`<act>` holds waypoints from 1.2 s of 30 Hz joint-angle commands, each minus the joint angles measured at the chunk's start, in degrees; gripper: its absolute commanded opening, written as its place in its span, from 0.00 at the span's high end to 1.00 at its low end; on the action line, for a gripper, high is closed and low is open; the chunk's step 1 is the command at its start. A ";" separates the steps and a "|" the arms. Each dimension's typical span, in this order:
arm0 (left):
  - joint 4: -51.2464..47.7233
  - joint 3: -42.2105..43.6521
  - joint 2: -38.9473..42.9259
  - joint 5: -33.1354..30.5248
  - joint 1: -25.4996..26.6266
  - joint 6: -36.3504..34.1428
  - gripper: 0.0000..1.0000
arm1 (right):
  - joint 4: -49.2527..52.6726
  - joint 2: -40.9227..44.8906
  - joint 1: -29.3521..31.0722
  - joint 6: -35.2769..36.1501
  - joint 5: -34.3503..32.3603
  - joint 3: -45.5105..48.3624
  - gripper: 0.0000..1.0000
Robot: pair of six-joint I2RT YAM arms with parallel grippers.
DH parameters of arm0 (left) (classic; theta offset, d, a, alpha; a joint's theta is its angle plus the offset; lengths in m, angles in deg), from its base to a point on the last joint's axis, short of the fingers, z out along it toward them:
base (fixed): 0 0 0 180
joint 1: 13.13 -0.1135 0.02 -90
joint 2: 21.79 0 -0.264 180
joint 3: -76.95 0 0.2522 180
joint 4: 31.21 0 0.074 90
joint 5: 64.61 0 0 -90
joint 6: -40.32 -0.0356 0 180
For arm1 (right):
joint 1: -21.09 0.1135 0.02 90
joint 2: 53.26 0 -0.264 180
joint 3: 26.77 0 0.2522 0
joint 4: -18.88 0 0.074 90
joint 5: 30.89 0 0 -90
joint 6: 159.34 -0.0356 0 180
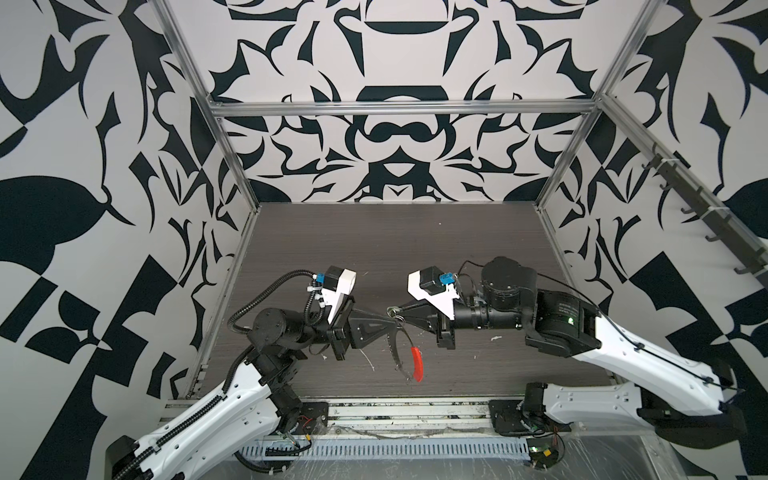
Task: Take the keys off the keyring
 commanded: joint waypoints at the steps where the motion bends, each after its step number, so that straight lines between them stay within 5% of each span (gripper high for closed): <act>1: 2.81 1.87 -0.05 -3.64 0.67 0.90 1.00 | -4.74 -2.83 0.50 -2.33 0.13 -0.79 0.95; 14: 4.21 4.90 1.71 -9.35 0.67 1.36 1.00 | 0.38 -6.58 0.51 -5.99 0.64 -6.53 0.63; 23: 7.81 11.25 5.98 -18.23 0.63 2.05 1.00 | 11.98 -13.98 0.50 -8.64 -2.52 -17.69 0.59; 36: 20.58 19.03 8.06 -28.52 0.66 2.94 1.00 | 16.28 -22.37 1.51 -19.09 -10.16 -27.52 0.55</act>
